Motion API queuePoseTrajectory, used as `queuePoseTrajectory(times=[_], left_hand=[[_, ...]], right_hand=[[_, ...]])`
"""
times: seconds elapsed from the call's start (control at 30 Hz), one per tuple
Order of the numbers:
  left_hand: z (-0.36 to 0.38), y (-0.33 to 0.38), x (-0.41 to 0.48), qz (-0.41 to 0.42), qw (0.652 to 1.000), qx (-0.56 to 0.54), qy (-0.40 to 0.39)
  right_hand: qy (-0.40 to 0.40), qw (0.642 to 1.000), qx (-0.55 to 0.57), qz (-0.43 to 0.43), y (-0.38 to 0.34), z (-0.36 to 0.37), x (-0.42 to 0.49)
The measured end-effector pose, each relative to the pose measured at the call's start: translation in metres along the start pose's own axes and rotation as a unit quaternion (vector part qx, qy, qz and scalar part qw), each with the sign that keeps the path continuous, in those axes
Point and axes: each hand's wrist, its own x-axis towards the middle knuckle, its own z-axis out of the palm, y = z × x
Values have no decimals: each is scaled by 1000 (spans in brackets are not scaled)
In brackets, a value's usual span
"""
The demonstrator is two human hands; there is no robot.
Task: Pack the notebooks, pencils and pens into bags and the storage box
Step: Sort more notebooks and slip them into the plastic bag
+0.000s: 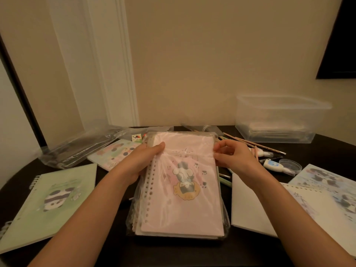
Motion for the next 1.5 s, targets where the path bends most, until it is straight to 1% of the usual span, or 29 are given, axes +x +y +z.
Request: queuePoseTrajectory(times=[0.17,0.27,0.37,0.6,0.73,0.8,0.9,1.0,1.1,1.2,1.27,1.3,1.33,1.37,1.4,1.43,1.47,1.5], left_hand=[[-1,5,-17,41,997,-65,-18],[-2,13,-24,75,994,-74,-21],[-5,22,-32,98,991,-87,-10],[-9,42,-47,125,985,-115,13],[-11,45,-56,124,981,-150,9],[-11,48,-60,124,979,-163,8],[-7,53,-63,132,975,-176,28],[-4,58,-65,135,971,-190,53],[-3,60,-64,132,967,-201,79],[-1,62,-59,146,966,-187,101],[1,65,-56,164,962,-177,127],[1,69,-54,176,959,-169,147],[1,74,-53,189,955,-155,166],[2,78,-50,204,953,-134,182],[2,82,-47,218,950,-109,196],[3,87,-45,234,945,-84,211],[4,91,-43,249,939,-54,230],[6,94,-42,262,932,-21,250]], right_hand=[[47,998,32,-30,-5,5,-9],[75,995,32,-51,-12,7,-13],[84,993,46,-66,-21,6,-17],[97,988,54,-108,-41,1,-21],[106,982,78,-136,-54,-1,-26],[111,980,87,-139,-58,0,-28],[130,980,66,-138,-63,2,-29],[118,981,81,-132,-68,5,-29],[76,987,84,-113,-70,4,-25],[21,993,61,-96,-75,2,-22],[-21,997,14,-74,-79,-1,-20],[-27,997,-23,-67,-82,-3,-20],[-3,994,-79,-74,-83,-4,-17],[51,983,-147,-96,-85,-6,-16],[105,967,-192,-129,-87,-7,-17],[139,955,-196,-173,-92,-7,-19],[142,953,-173,-205,-98,-6,-23],[115,962,-137,-207,-105,-3,-26]])
